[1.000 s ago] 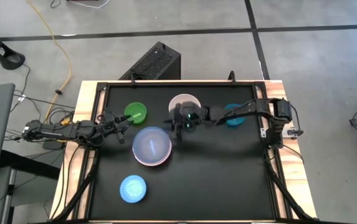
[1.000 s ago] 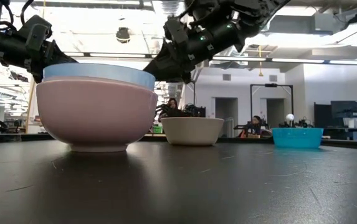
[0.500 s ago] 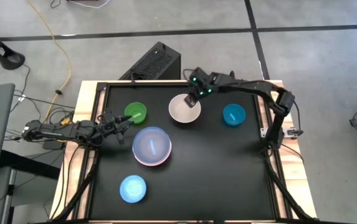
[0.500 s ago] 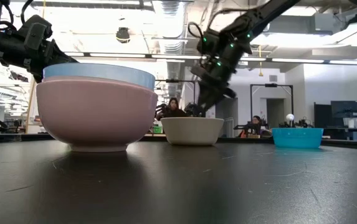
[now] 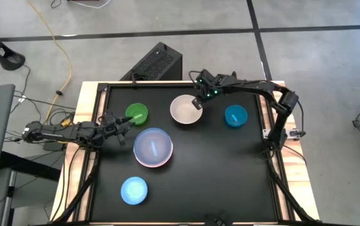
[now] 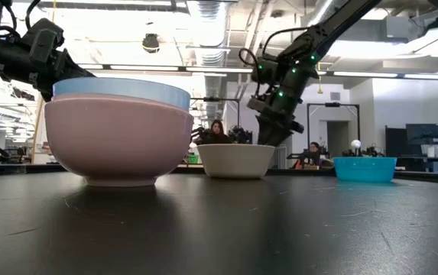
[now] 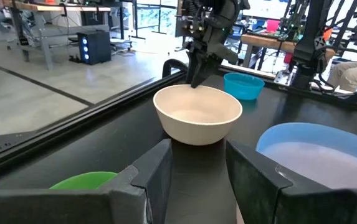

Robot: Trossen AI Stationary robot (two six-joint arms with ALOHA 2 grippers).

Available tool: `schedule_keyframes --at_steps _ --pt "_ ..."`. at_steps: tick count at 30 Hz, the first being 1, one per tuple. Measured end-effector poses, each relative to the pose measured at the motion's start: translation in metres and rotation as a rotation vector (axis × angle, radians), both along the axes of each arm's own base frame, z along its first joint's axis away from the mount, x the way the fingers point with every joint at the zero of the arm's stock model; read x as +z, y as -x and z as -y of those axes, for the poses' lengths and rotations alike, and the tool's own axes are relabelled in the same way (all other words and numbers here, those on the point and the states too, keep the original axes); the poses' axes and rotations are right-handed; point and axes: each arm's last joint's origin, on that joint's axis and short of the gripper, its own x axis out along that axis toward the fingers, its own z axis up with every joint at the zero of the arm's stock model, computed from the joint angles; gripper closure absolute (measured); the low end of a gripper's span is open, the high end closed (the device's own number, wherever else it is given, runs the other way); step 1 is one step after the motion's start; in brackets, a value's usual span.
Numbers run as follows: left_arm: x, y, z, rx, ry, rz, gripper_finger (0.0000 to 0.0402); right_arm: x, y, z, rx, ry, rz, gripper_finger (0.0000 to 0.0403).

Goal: Nest bowls inside each other
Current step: Stack the white bowl on top of the large blue bowl

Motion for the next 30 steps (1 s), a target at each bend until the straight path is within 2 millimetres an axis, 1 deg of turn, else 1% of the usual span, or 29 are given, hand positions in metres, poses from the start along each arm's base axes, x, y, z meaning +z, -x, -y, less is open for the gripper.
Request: schedule_keyframes --at_steps 7,11,14,18,20,21,25,28,30 --pt "0.000 0.000 0.000 0.000 0.000 -0.005 0.0262 -0.016 0.000 -0.008 -0.006 -0.007 0.010 0.0226" --pt "0.000 0.000 0.000 0.001 0.000 -0.004 0.0262 -0.025 -0.006 -0.013 0.009 -0.026 -0.013 0.0243" --pt "0.000 0.000 0.000 0.001 0.002 -0.003 0.0262 -0.025 -0.009 -0.018 0.002 -0.021 -0.009 0.0275" --pt "0.000 0.000 0.000 0.000 0.011 0.007 0.0262 -0.022 -0.012 -0.022 -0.023 0.017 -0.016 0.0347" --pt "0.000 0.000 0.000 0.000 0.012 0.011 0.0262 -0.017 -0.013 -0.021 -0.036 0.017 -0.001 0.0382" --pt "0.000 0.000 0.000 0.000 0.013 0.011 0.0262 -0.014 -0.014 -0.019 -0.037 0.024 0.009 0.0390" --pt "0.000 0.000 0.000 -0.001 0.015 0.013 0.0262 -0.002 -0.016 -0.013 -0.058 0.026 0.007 0.0388" --pt "0.001 0.000 0.000 -0.002 0.017 0.014 0.0262 0.020 -0.019 -0.010 -0.051 0.051 0.013 0.0394" --pt "0.001 0.000 0.000 -0.002 0.016 0.014 0.0262 0.040 -0.021 -0.011 -0.039 0.070 0.034 0.0397"
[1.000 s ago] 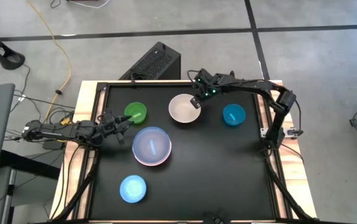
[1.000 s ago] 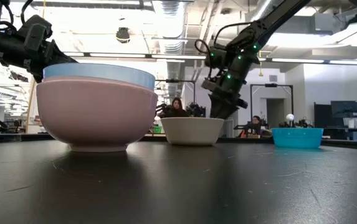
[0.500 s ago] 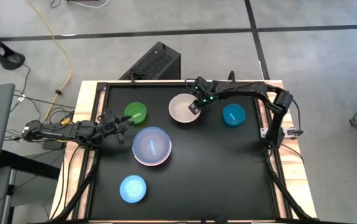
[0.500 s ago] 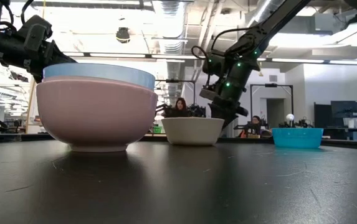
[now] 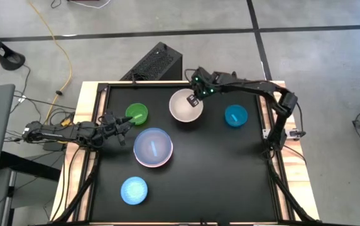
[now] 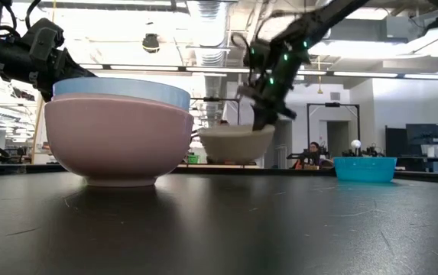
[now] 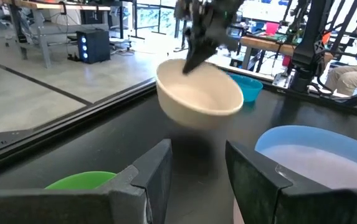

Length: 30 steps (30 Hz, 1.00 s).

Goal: Nest bowls inside each other
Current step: Stack the white bowl on top of the large blue bowl

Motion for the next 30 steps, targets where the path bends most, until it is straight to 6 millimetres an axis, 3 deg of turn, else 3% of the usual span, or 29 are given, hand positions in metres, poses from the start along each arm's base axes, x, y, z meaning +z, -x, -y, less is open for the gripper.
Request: schedule_keyframes --at_steps 4,9,13,23,26,30 --pt "0.000 0.000 0.000 -0.001 0.000 0.000 0.0262 0.039 -0.009 -0.015 0.051 0.039 0.043 0.0398" --pt "0.000 0.000 0.000 -0.001 0.000 0.000 0.0262 0.088 -0.024 -0.051 0.143 0.114 0.167 0.0398" --pt "0.000 0.000 0.000 0.000 0.000 0.000 0.0262 0.107 -0.037 -0.086 0.238 0.134 0.242 0.0398" --pt "0.000 0.002 -0.003 0.109 -0.045 -0.024 0.0262 0.103 -0.076 -0.165 0.442 0.147 0.389 0.0398" --pt "-0.001 0.003 -0.005 0.189 -0.043 -0.037 0.0262 0.090 -0.091 -0.178 0.454 0.144 0.411 0.0398" --pt "-0.003 0.004 -0.005 0.212 -0.031 -0.049 0.0262 0.071 -0.106 -0.179 0.463 0.120 0.387 0.0398"
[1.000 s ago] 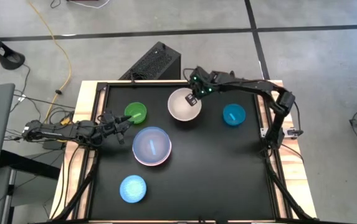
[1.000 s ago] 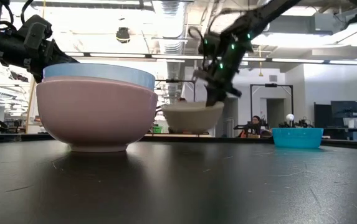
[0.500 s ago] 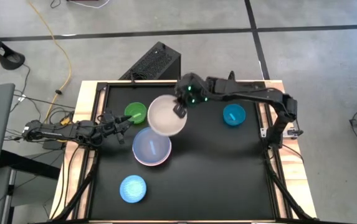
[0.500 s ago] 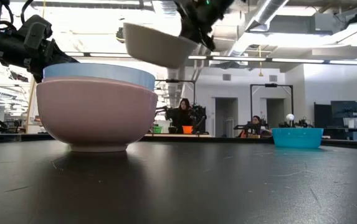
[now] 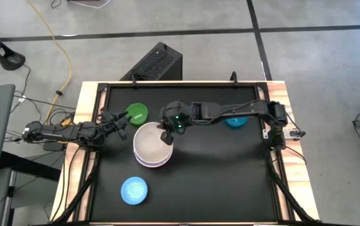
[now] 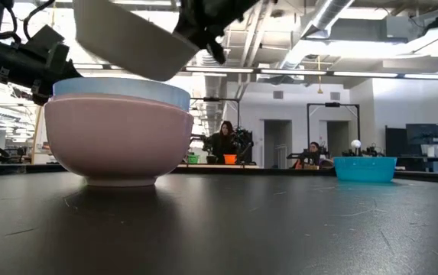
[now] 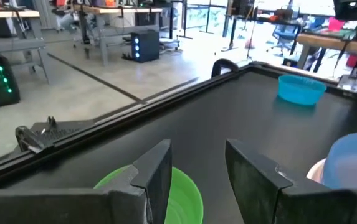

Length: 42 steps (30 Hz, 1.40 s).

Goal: Nest bowls inside each other
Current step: Stack the white bowl on top of the large blue bowl

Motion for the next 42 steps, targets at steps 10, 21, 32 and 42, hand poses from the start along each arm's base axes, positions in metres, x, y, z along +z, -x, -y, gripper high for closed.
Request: schedule_keyframes --at_steps 10,21,32,42 --pt "-0.001 0.000 0.000 -0.002 -0.001 -0.015 0.0262 -0.019 -0.019 0.018 0.031 -0.078 -0.035 0.0398" --pt "-0.001 0.000 0.000 -0.003 0.000 -0.013 0.0262 -0.038 -0.025 0.016 0.045 -0.092 -0.104 0.0380" --pt "-0.001 0.000 0.000 -0.004 0.001 -0.011 0.0262 -0.041 -0.027 0.016 0.058 -0.066 -0.101 0.0311" --pt "-0.001 0.000 0.000 -0.006 0.001 -0.011 0.0262 -0.009 -0.019 0.028 0.073 -0.003 -0.030 0.0230"
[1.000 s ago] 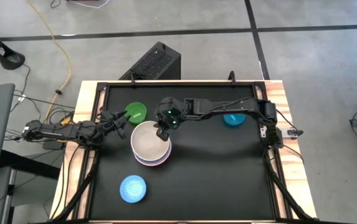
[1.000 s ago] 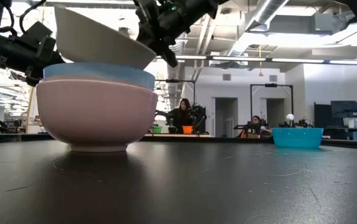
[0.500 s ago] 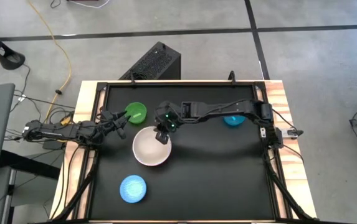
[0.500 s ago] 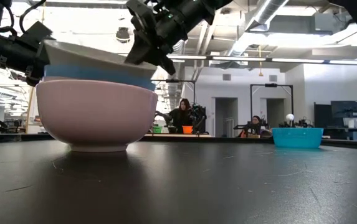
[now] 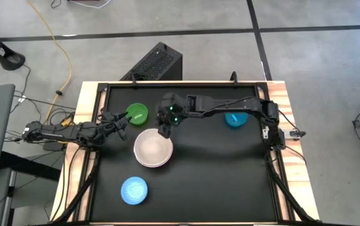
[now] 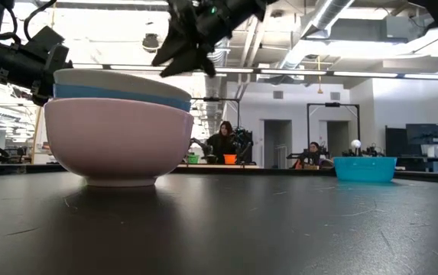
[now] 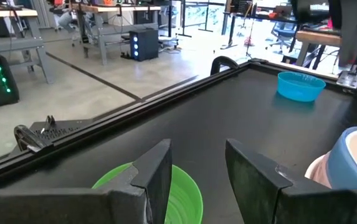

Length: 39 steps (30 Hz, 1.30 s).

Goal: Nest bowls inside each other
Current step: Stack the white bowl on top of the large blue bowl, then stack the blue pattern bowl on top of the white bowl

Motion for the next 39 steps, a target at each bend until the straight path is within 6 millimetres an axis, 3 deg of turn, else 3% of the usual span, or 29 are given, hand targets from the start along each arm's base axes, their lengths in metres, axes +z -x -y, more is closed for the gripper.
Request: schedule_keyframes --at_steps 4,7,19,26,39 --pt "0.000 0.000 0.000 -0.003 0.000 -0.001 0.0262 0.022 0.004 -0.002 0.034 0.054 0.066 0.0211" --pt "0.000 0.000 0.000 -0.005 -0.002 -0.004 0.0262 0.022 0.004 -0.010 0.072 0.075 0.064 0.0208" --pt "-0.003 0.000 0.000 -0.005 0.001 -0.031 0.0262 -0.019 -0.001 -0.033 0.202 0.099 0.010 0.0222" --pt "-0.003 0.000 0.000 -0.005 0.003 -0.032 0.0262 -0.043 -0.008 -0.023 0.184 0.105 0.027 0.0225" --pt "-0.003 0.000 0.000 -0.005 0.003 -0.033 0.0262 -0.054 -0.013 0.009 0.123 0.109 0.044 0.0225"
